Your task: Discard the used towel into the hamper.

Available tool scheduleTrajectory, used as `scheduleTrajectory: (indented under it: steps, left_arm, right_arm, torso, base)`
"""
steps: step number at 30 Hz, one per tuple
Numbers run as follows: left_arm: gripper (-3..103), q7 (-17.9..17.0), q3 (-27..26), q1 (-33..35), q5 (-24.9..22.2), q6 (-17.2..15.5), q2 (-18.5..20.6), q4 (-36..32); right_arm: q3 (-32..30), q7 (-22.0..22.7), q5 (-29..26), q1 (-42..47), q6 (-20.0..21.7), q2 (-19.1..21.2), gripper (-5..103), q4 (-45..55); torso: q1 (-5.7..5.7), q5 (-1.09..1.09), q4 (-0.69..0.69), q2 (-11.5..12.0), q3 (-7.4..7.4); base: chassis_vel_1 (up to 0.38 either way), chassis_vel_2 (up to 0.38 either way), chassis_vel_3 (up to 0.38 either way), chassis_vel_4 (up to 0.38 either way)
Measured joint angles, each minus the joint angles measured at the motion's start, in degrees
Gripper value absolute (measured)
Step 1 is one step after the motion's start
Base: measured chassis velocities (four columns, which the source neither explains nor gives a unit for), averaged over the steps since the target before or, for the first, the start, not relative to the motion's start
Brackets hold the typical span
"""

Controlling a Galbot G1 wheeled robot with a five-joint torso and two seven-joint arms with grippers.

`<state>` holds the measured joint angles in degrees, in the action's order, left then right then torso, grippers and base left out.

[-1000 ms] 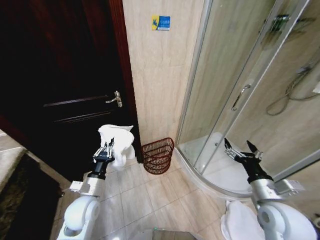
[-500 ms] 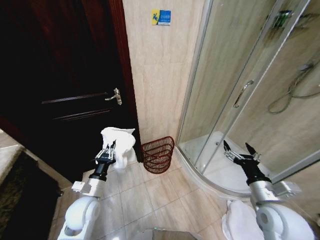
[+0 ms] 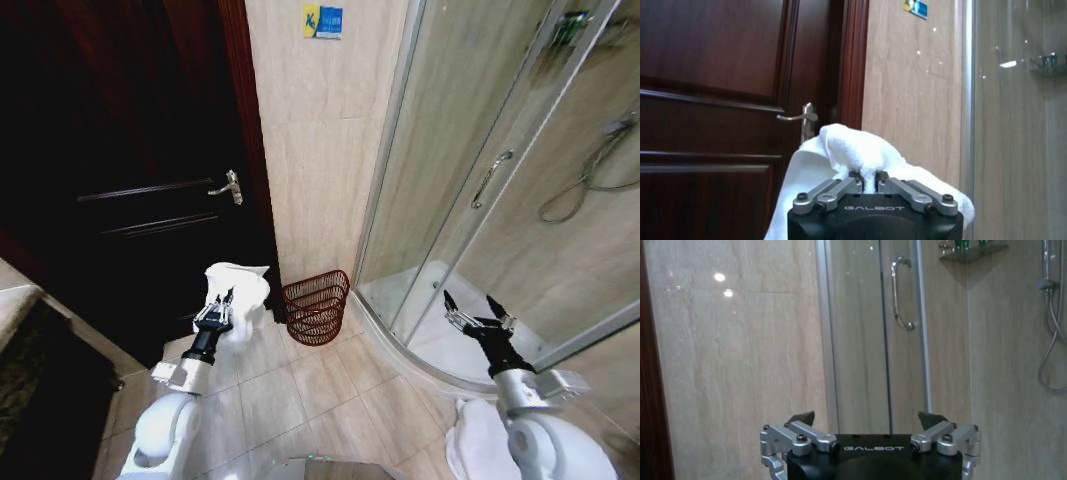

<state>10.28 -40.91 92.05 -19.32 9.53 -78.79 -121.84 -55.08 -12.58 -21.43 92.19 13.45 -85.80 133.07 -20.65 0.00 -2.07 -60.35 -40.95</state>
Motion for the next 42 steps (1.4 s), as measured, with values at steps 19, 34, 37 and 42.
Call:
scheduleTrajectory:
  steps: [19, 34, 37, 42]
  left_arm:
    - [7, -1.3, -0.5, -1.0, 0.4, 0.9, -0.1, 1.8]
    - [7, -1.3, -0.4, -1.3, 0.3, 1.2, 0.1, 2.5]
    - [7, -1.5, -0.4, -1.9, 0.3, 1.0, 0.5, 2.8]
    - [7, -1.5, 0.0, -2.1, 0.3, 0.6, 0.7, 3.0]
  right_arm:
    - [3.6, 1.9, 10.9, -1.4, -9.8, -3.5, 100, -4.9]
    - [21.5, 14.6, 6.9, 2.6, -8.5, 1.2, 100, -3.7]
    - [23.0, 13.7, 14.8, 3.1, -14.3, 1.1, 100, -7.3]
    - [21.7, 10.9, 15.8, 3.7, -15.7, 0.9, 100, -8.7]
  torso:
    - [2.31, 0.0, 0.0, 5.2, 2.88]
    - [3.99, -0.01, -0.01, 9.0, 5.01]
    - [4.52, -0.01, 0.0, 10.2, 5.68]
    - [4.94, -0.01, 0.0, 11.2, 6.23]
  base:
    - [0.0, 0.0, 0.0, 0.0]
    - [0.0, 0.0, 0.0, 0.0]
    - [0.0, 0.0, 0.0, 0.0]
    - [0.0, 0.0, 0.0, 0.0]
